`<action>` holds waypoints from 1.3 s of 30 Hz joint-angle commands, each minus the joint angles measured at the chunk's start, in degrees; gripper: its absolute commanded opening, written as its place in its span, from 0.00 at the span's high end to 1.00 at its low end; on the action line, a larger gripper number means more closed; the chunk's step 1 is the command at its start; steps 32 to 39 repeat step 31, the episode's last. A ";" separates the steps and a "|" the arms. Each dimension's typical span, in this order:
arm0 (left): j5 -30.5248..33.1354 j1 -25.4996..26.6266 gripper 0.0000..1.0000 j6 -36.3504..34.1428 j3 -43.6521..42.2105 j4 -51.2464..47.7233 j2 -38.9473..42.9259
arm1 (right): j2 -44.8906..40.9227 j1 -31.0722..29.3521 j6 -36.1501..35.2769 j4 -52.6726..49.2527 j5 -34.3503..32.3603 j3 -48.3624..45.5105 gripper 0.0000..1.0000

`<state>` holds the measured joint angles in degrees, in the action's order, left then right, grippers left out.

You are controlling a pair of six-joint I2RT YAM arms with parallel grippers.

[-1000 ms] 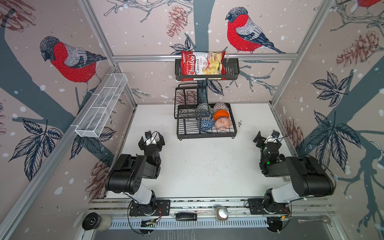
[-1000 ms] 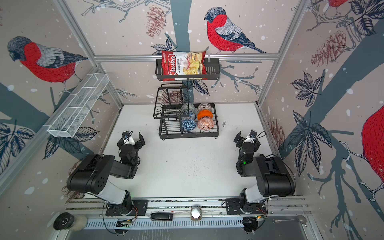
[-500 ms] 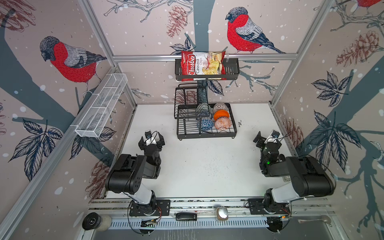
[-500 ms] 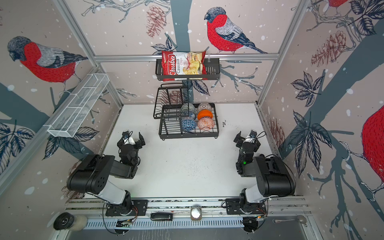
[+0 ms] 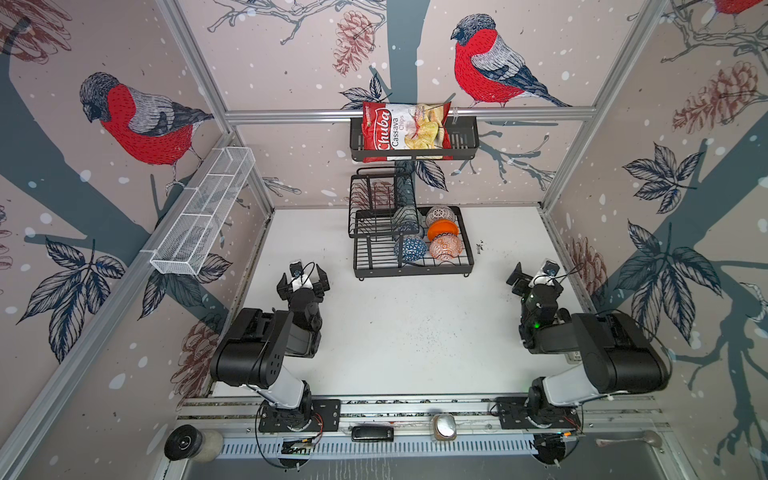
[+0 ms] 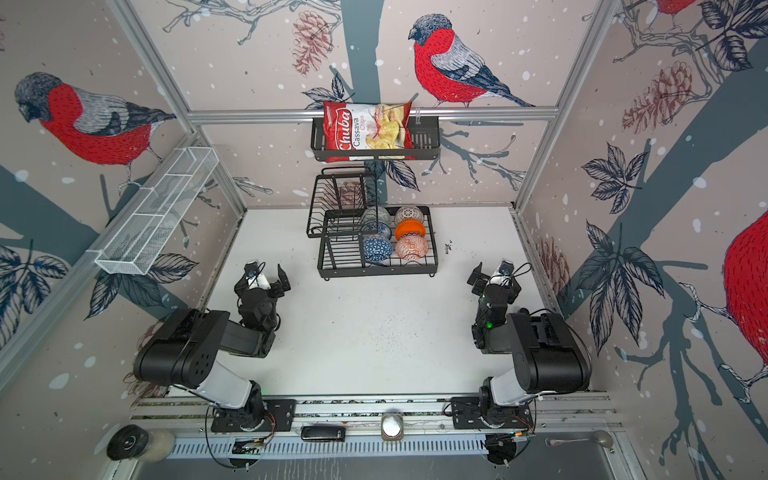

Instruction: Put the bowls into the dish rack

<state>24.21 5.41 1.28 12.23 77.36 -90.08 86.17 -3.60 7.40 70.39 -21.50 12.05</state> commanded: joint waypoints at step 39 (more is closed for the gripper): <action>-0.02 -0.05 0.01 0.08 0.18 0.81 0.22 | -0.13 -0.01 -0.54 0.71 -0.69 0.25 0.00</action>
